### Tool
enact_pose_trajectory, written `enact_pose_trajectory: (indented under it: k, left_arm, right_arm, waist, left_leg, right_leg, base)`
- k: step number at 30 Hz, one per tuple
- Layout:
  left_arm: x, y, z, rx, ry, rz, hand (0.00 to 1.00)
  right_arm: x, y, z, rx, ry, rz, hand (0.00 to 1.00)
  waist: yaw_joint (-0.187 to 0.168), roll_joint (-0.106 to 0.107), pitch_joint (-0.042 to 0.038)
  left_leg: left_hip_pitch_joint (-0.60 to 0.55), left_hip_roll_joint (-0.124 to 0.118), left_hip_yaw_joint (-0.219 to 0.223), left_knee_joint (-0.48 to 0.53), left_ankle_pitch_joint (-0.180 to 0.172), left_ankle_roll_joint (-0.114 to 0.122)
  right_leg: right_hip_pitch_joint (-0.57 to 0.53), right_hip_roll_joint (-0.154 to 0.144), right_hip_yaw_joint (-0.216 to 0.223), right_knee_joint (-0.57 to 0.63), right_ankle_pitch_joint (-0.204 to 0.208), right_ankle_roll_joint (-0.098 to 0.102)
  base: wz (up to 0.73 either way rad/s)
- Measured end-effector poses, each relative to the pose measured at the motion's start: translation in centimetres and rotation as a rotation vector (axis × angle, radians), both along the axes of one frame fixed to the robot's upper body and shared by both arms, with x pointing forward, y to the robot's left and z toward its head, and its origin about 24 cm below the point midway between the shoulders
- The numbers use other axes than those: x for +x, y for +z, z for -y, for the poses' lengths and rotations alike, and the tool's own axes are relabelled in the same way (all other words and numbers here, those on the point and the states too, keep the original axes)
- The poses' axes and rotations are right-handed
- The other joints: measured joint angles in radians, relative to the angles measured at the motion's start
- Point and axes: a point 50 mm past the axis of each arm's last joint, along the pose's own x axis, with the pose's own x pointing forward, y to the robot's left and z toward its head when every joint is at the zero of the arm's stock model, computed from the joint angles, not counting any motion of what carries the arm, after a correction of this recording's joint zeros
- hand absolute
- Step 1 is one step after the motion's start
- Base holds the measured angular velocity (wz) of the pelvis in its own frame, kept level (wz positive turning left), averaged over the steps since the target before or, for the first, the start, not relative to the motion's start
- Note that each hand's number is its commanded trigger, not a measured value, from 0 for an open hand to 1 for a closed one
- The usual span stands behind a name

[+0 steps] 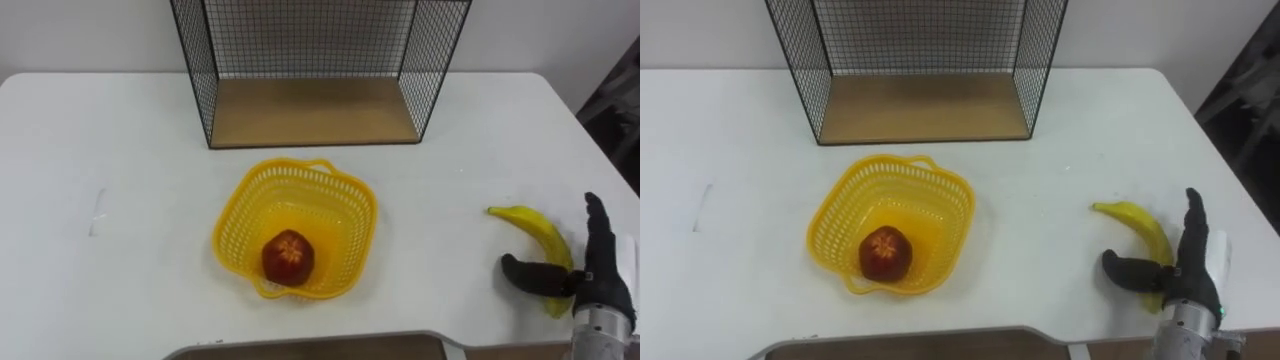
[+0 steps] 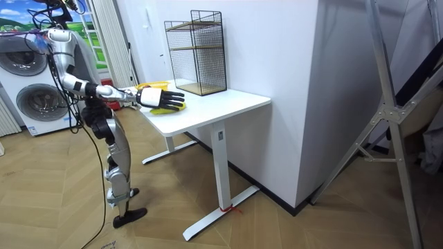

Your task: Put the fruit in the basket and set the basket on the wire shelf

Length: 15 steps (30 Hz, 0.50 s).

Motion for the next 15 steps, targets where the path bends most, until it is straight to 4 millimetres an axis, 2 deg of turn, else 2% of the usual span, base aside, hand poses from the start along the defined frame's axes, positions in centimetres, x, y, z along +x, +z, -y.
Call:
enact_pose_trajectory:
  k: [8, 15]
  left_arm:
    - [0.3, 0.2, -0.1, 0.01, 0.001, 0.001, 0.0]
    - [0.3, 0.3, -0.1, 0.014, -0.002, 0.006, 0.0]
  right_arm:
    - [-0.4, -1.3, -0.7, 0.049, 0.063, -0.088, 0.0]
    - [-0.4, -1.5, -0.8, 0.056, 0.07, -0.103, 0.0]
  waist:
    - [0.0, -0.013, -0.0026]
    - [-0.001, -0.013, -0.0038]
  left_leg:
    - [0.001, 0.0, -0.005, -0.001, 0.0, 0.0]
    - [0.002, 0.001, -0.012, 0.005, 0.0, 0.0]
  right_leg:
    - [0.009, 0.001, -0.004, -0.002, 0.003, 0.0]
    - [0.021, 0.002, -0.008, -0.004, 0.007, 0.0]
  base:
    - [0.01]
    - [0.03]
